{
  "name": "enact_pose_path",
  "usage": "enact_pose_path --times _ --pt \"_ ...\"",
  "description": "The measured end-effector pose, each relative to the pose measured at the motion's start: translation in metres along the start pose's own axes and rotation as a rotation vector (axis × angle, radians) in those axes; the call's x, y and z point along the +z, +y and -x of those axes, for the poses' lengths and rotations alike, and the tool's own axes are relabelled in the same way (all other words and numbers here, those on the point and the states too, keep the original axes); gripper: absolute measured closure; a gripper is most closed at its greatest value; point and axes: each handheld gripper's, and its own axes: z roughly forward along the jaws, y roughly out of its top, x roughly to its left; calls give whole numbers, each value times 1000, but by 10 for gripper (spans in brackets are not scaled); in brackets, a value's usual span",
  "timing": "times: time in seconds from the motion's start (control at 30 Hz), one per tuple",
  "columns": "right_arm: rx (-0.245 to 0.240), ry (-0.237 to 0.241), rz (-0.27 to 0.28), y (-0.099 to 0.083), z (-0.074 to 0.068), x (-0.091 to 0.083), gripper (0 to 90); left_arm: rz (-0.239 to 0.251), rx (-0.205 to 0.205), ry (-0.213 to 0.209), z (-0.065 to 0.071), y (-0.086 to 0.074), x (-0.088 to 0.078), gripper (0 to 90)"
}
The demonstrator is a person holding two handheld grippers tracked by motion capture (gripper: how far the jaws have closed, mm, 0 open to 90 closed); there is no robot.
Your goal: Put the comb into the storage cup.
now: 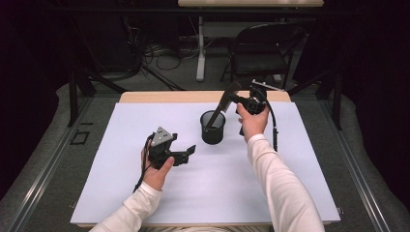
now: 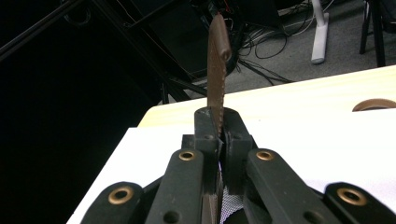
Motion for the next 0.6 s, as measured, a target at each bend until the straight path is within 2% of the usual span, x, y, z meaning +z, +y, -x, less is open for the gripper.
enact_pose_path --times 0.6 --pt "-4 -14 -29 -14 6 11 875 1 -2 2 0 0 0 161"
